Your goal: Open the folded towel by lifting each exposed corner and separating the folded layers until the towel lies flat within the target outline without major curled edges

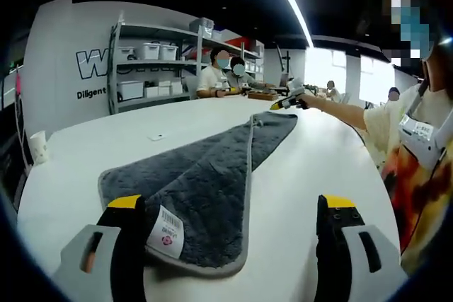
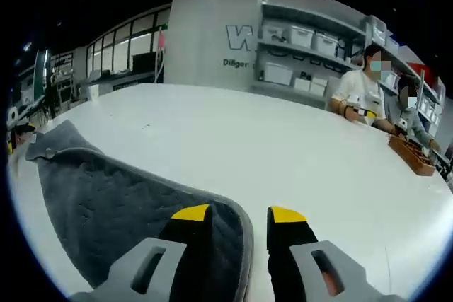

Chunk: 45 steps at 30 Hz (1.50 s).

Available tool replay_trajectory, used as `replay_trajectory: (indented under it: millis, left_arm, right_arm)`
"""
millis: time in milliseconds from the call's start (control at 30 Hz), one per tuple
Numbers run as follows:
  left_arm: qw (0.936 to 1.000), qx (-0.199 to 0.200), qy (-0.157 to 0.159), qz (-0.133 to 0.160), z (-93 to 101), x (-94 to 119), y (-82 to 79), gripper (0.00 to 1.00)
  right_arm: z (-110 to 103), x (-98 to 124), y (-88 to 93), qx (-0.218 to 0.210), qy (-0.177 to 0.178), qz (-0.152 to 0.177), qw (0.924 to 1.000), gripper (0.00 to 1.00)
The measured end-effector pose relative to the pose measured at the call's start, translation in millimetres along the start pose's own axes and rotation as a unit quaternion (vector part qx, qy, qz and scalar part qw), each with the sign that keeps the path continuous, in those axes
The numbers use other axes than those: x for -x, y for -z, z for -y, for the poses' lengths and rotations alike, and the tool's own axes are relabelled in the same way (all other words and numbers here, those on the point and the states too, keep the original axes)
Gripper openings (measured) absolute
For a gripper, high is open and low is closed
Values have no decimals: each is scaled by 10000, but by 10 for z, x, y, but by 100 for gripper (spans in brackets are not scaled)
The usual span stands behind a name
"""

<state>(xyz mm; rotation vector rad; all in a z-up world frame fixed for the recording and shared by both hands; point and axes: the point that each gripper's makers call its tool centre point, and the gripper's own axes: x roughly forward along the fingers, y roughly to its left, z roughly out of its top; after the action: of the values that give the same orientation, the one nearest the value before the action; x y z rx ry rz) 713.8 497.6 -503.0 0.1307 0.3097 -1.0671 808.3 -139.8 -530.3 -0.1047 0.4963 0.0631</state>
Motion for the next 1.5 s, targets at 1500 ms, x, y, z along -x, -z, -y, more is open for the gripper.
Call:
replay_trajectory:
  millis: [1500]
  left_arm:
    - [10000, 30, -11, -26, 7, 17, 10, 99]
  right_arm:
    - [-869, 875, -113, 1316, -1446, 720, 9781, 0]
